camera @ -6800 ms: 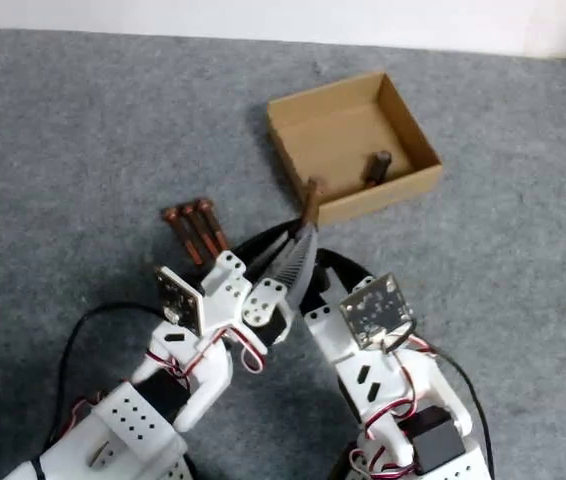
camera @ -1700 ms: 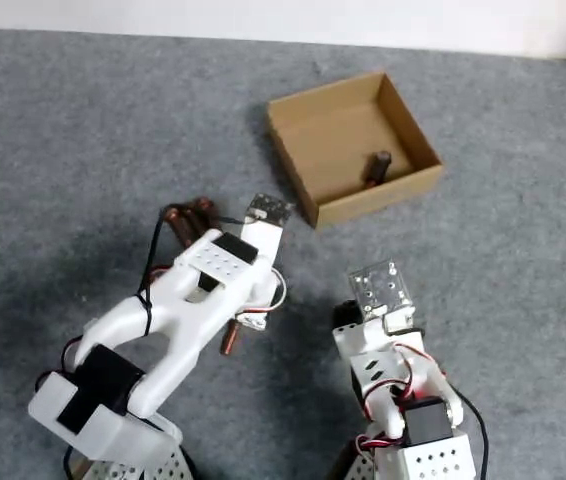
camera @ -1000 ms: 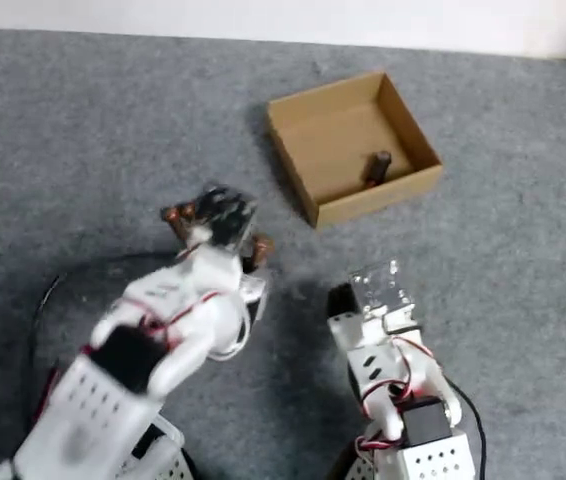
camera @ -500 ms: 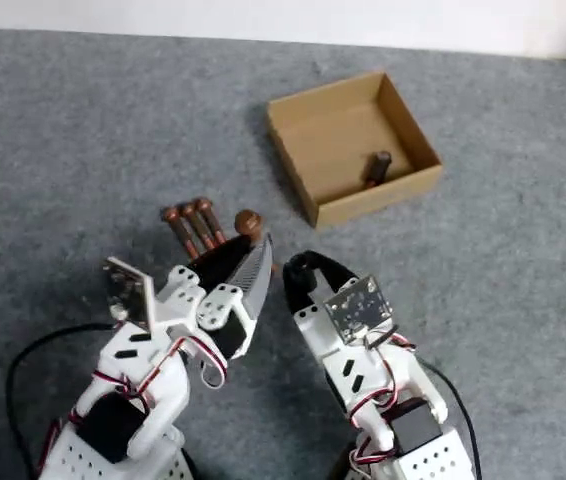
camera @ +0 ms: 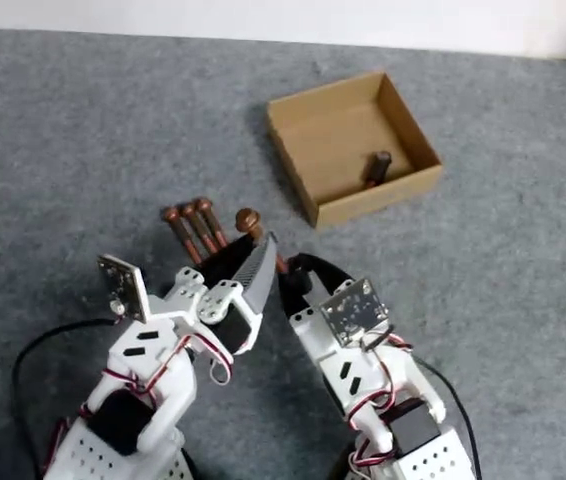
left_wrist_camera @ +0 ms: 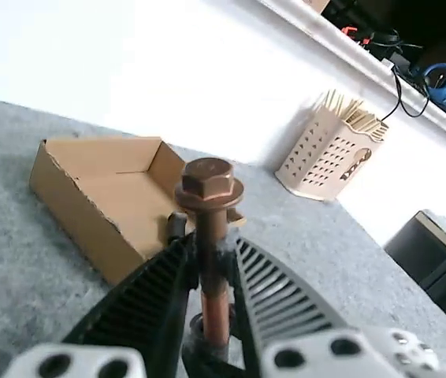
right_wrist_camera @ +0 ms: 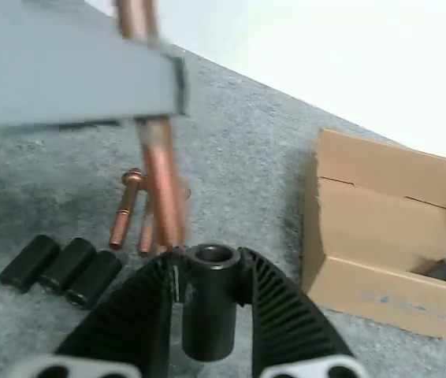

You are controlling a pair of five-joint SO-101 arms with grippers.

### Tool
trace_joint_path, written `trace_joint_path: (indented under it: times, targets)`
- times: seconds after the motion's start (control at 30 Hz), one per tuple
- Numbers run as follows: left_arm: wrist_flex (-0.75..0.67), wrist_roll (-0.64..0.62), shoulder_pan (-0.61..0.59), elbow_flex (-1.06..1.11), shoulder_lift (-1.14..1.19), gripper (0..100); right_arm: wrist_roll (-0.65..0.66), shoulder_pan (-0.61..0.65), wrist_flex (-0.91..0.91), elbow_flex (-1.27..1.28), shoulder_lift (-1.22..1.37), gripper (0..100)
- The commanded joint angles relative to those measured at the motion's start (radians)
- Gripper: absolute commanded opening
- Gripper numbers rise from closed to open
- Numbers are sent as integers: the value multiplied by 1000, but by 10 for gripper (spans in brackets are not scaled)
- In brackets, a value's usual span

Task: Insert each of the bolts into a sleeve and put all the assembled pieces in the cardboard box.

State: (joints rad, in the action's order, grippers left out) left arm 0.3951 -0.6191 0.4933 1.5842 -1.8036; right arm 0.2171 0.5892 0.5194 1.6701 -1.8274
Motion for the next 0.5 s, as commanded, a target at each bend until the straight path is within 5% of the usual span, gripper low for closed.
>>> trace_joint_path:
  times: [0.0,0.47]
  targets:
    - [-106,3,21,31,-12,5,14,61,50,79,-10,4]
    - [-91,87,24,79,-12,5,14,41,93,77,-12,4]
